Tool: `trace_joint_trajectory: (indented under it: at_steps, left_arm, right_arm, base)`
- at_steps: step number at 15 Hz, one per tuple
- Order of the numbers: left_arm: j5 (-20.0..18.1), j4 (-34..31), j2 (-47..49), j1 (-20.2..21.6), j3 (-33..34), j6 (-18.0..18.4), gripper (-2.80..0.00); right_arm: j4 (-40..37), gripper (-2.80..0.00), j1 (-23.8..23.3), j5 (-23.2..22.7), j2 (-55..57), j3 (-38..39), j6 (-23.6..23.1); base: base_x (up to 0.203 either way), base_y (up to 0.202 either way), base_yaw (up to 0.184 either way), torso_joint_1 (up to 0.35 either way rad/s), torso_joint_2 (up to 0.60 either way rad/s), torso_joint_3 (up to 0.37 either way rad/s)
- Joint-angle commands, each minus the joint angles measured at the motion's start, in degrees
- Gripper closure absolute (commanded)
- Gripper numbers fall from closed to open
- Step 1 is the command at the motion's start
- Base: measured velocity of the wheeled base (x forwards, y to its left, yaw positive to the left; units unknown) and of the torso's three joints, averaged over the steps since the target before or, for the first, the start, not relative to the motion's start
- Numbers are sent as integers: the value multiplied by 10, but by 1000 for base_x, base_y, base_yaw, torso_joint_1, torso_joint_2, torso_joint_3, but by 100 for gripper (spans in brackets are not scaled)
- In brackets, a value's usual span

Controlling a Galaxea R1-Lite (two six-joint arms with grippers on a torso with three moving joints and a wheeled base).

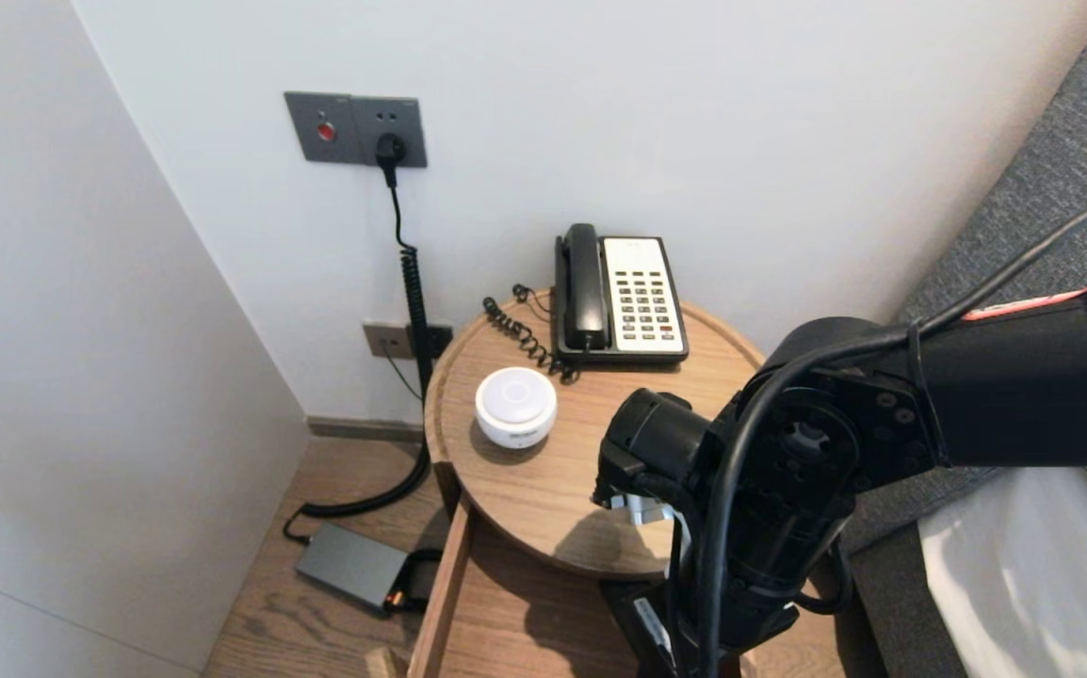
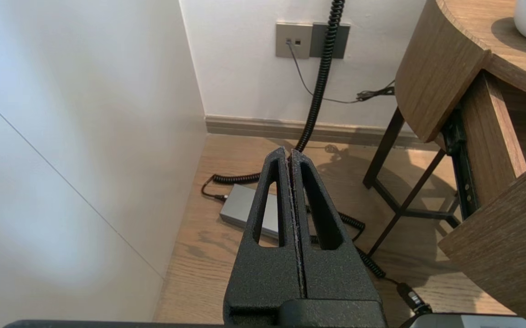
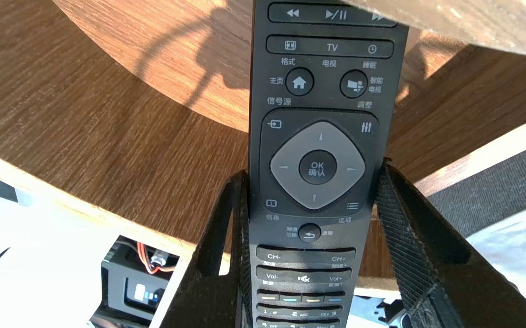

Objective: Put the remote controls on the table in the drawer one by one

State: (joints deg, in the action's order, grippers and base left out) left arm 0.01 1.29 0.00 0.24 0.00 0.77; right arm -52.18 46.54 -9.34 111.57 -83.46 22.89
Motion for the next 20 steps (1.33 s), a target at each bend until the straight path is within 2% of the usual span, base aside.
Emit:
trace_joint_trajectory:
  at_steps: [1,4,8,20]
  left_arm:
    - [0,0,0,0,8,0,0]
    - [0,0,-1,0,8,0,0]
    - [0,0,0,0,8,0,0]
    - [0,0,0,0,8,0,0]
  right_arm:
    - [-1,0,5,4,-1,1,2]
    - [15,0,8,16,0,11,14]
    - [64,0,28,59,-3,45,19]
    - [65,0,29,59,23,12,36]
  base:
    - [0,0,0,0,0,0]
    - [0,0,0,0,0,0]
    - [0,0,0,0,0,0]
    - [0,0,0,0,0,0]
